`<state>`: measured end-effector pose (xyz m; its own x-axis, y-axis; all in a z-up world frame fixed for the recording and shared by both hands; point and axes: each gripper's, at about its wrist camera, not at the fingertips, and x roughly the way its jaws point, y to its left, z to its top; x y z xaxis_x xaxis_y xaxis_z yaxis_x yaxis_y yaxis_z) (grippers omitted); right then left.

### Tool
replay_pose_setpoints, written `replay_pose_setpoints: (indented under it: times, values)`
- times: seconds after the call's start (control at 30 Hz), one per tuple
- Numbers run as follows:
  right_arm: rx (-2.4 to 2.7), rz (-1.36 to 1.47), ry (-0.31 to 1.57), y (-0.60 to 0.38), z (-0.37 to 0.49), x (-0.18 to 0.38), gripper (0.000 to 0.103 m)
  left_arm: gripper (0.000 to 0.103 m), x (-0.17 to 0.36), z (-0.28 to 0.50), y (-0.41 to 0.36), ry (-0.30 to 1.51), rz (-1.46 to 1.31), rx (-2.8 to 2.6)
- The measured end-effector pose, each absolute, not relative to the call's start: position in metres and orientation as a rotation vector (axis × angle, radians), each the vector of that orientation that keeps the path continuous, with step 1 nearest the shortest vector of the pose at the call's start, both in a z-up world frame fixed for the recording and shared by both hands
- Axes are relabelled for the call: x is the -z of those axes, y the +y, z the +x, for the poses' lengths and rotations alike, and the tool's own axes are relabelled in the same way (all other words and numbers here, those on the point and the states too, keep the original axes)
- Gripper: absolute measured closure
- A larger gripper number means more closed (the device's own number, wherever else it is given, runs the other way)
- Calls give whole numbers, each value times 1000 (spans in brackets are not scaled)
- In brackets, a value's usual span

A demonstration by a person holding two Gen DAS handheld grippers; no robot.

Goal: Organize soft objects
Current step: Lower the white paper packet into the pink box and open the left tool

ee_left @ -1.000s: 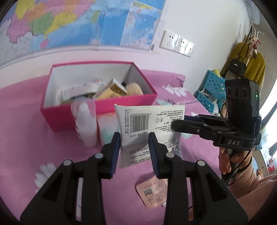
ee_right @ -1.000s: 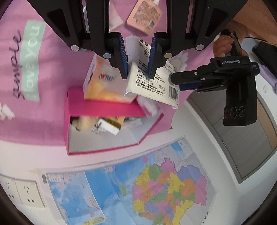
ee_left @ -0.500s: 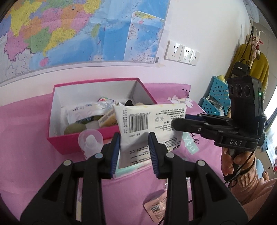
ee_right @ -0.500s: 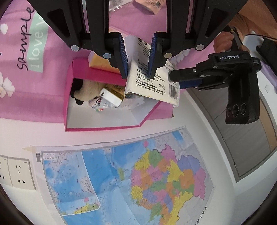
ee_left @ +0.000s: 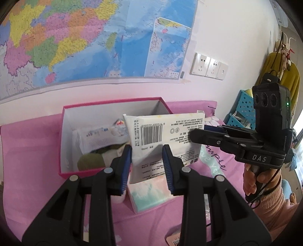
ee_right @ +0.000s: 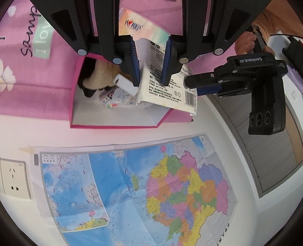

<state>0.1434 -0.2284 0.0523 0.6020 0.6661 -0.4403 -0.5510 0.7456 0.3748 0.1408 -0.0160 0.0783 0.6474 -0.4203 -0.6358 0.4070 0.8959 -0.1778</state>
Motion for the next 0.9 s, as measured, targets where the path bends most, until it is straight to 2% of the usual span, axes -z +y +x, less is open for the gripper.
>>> replay_pose_setpoints:
  times: [0.9]
  values:
    - [-656, 233, 606, -222, 211, -60, 80, 68, -76, 201, -25, 764, -6, 402]
